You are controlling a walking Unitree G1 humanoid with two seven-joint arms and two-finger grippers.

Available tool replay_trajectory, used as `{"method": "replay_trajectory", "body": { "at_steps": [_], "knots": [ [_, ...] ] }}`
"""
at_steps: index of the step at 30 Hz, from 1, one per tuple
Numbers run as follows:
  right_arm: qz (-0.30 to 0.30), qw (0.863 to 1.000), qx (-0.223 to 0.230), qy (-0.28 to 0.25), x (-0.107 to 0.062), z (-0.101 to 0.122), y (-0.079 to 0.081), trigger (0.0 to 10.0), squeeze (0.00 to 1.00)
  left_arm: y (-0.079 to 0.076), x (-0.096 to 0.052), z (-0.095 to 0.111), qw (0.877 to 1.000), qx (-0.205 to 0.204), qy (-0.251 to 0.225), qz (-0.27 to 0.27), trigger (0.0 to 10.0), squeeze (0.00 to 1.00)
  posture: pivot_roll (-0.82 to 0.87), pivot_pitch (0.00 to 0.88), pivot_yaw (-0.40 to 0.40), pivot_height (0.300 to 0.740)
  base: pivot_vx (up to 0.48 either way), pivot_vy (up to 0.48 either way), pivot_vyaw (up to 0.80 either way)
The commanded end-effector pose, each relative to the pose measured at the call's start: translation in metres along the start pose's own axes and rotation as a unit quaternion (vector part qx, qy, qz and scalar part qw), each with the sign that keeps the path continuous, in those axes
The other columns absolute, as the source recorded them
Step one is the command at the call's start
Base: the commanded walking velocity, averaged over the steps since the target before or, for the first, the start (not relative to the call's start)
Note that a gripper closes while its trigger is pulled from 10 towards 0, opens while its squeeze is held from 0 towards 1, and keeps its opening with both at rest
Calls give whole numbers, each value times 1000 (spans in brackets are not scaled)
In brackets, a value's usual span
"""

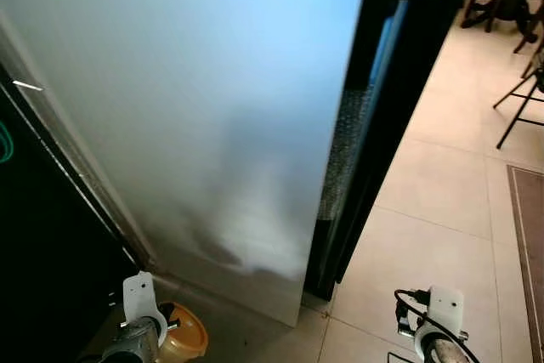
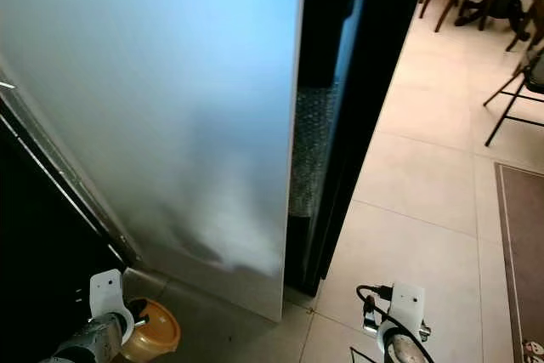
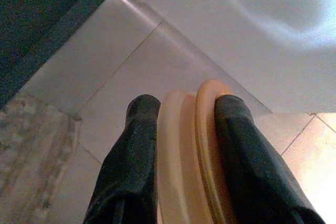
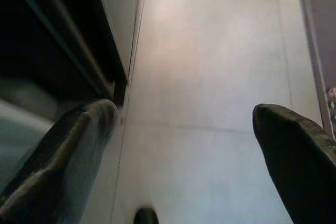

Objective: Restocking fridge

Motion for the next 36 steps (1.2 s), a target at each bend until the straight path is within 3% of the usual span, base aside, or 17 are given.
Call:
{"method": "replay_trajectory", "body": {
  "at_steps": [1, 8, 10, 12, 14, 17, 25, 31, 36],
  "knots": [
    [-11, 999, 17, -25, -1, 4, -1, 10000, 0, 4, 0, -4, 1000, 11, 9, 2, 10000, 0, -51, 0, 38, 740, 0, 0, 0],
    [-7, 996, 9, -93, -6, 18, 0, 10000, 0, 9, -1, -5, 1000, 24, 11, 4, 10000, 0, -66, 0, 46, 740, 0, 0, 0],
    [-27, 988, -13, -154, -3, 53, -2, 10000, 0, 10, -1, -6, 1000, 27, 12, 4, 10000, 0, -77, 0, 53, 740, 0, 0, 0],
    [-32, 969, -34, -244, -5, 102, 3, 10000, 0, 11, -1, -7, 999, 31, 13, 3, 10000, 0, -85, 0, 55, 740, 0, 0, 0],
    [-31, 963, -38, -265, -7, 112, 5, 10000, 0, 11, -1, -7, 999, 32, 13, 3, 10000, 0, -85, 0, 55, 740, 0, 0, 0],
    [-28, 958, -46, -282, -9, 119, 8, 10000, 0, 12, -1, -7, 999, 33, 14, 3, 10000, 0, -91, 0, 55, 740, 0, 0, 0],
    [-32, 923, -64, -377, -29, 147, 10, 10000, 0, 16, -3, -18, 1000, 20, 15, 13, 10000, 0, -62, 15, 7, 740, 0, 0, 0],
    [12, 914, -67, -399, -34, 156, 21, 10000, 0, 19, -4, -25, 1000, 14, 20, 19, 10000, 0, -56, 31, -10, 740, 0, 0, 0],
    [9, 915, -77, -396, -31, 167, 19, 10000, 0, 21, -5, -28, 999, 15, 22, 21, 10000, 0, -61, 47, -13, 740, 0, 0, 0]
  ]
}}
Point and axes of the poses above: a point about 5 cm out from each wrist's last joint towards the gripper, its own x axis pointing out of the wrist towards the gripper, its own z axis along the axis of the wrist's last joint, y = z × x, the point moved 4 cm from there along x, pointing out of the wrist towards the gripper, and after that the axes turned 13 degrees about -x, right-handed, at the moved point
